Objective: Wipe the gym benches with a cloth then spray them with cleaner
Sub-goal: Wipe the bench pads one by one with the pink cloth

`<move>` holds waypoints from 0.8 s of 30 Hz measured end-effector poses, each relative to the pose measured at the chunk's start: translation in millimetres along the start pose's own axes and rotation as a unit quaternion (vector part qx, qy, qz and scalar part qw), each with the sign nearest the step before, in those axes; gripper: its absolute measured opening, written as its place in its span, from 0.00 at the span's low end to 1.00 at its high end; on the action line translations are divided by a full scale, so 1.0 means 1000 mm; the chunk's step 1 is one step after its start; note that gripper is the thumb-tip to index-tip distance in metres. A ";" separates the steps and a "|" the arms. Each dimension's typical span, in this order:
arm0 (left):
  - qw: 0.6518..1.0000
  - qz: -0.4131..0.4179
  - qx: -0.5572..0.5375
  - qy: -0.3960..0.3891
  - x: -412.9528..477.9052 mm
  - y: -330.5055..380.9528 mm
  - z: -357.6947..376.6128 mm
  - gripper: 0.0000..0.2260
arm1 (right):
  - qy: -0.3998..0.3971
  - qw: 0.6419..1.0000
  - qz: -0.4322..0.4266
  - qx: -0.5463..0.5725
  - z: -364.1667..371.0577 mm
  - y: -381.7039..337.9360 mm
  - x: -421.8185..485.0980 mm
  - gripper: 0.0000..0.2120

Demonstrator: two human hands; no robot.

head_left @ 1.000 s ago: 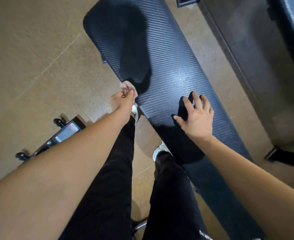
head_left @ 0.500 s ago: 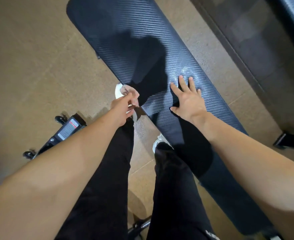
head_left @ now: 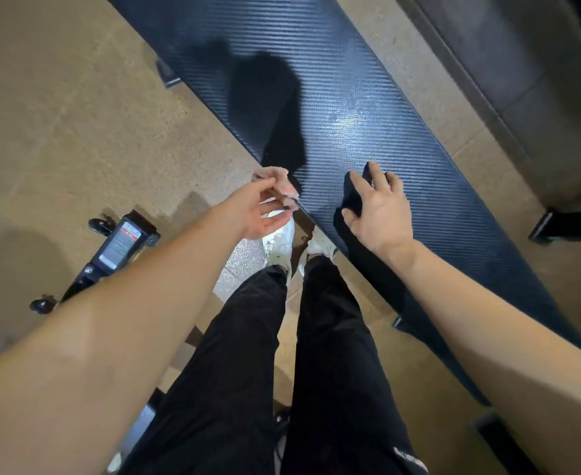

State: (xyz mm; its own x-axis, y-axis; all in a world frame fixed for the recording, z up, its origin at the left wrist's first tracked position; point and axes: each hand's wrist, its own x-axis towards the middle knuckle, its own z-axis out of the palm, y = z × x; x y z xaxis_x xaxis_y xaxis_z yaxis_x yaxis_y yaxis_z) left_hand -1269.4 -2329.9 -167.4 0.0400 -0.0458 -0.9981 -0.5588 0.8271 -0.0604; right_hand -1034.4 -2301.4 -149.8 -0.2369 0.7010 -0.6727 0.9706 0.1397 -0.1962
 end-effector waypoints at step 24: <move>0.998 -0.015 0.053 -0.007 0.002 -0.173 0.079 0.11 | 0.082 0.988 -0.022 0.126 0.052 0.132 -0.091 0.34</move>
State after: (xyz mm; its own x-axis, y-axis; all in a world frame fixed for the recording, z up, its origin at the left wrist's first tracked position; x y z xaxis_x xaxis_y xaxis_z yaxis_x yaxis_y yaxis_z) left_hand -1107.8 -2428.7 -158.8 0.0672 -0.0643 -0.9957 -0.4672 0.8797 -0.0883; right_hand -887.2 -2382.9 -151.4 -0.2475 0.8054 -0.5385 0.9134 0.0086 -0.4070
